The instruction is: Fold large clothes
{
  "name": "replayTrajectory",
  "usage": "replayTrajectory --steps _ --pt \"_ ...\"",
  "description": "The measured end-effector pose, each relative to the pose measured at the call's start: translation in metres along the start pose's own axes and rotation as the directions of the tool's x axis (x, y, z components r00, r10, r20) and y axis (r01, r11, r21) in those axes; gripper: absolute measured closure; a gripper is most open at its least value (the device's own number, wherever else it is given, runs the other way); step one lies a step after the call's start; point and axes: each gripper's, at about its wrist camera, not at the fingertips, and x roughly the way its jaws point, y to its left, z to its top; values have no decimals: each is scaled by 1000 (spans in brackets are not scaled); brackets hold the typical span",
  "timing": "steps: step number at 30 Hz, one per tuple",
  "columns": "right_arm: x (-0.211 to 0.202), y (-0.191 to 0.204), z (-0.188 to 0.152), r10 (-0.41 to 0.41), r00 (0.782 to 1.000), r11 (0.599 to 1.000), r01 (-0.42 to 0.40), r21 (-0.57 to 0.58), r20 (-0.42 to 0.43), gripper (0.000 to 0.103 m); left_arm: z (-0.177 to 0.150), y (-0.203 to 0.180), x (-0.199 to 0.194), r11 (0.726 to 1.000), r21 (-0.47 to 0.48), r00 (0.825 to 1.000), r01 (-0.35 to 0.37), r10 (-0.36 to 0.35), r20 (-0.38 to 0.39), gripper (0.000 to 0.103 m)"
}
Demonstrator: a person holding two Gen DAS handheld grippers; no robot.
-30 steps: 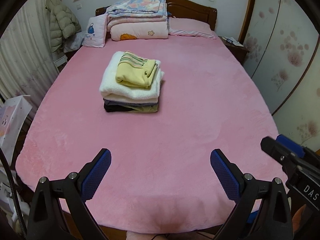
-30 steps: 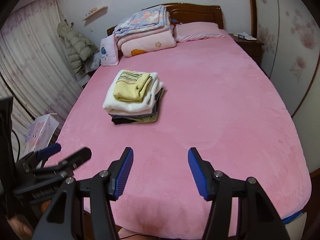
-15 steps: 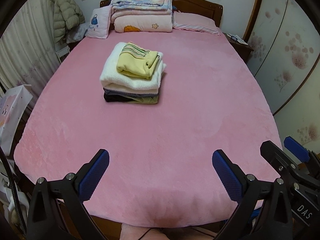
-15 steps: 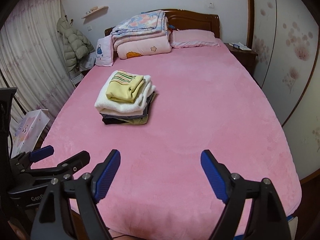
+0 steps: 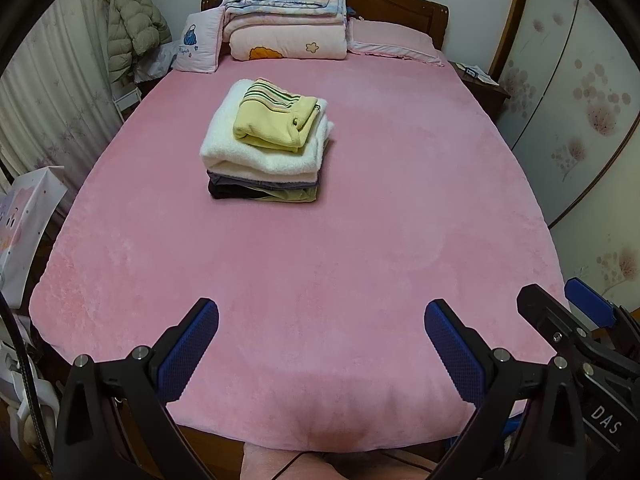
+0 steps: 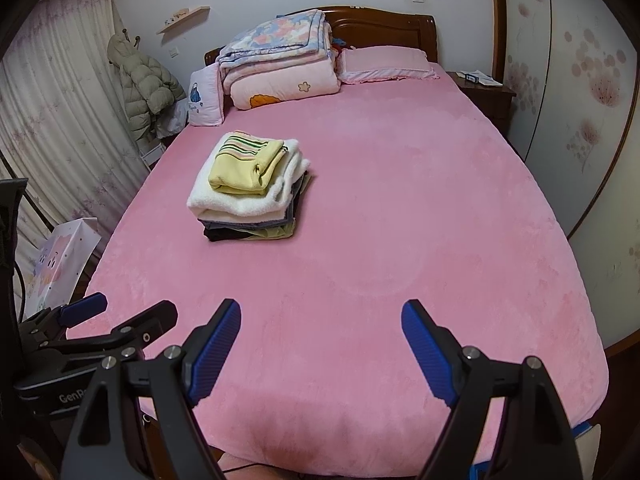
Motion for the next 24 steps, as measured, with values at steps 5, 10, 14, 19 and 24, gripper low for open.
replayTrajectory --steps 5,10,14,19,24 --pt "2 -2 -1 5 1000 1000 -5 3 -6 20 -2 -1 1 1000 -6 1000 1 -1 -7 1" --pt "2 -2 -3 9 1000 1000 -9 4 -7 20 -3 -1 1 1000 -8 1000 0 0 -10 1" --pt "3 -2 -3 9 1000 1000 -9 5 -10 20 -3 -2 1 1000 -7 1000 -2 2 -13 1" --pt "4 -2 -6 7 1000 1000 -7 4 -13 20 -3 -1 2 1000 -8 1000 -5 5 -21 1" --pt "6 -1 -10 8 1000 1000 -8 -3 -8 20 -2 -2 2 1000 -9 1000 -9 9 -22 1"
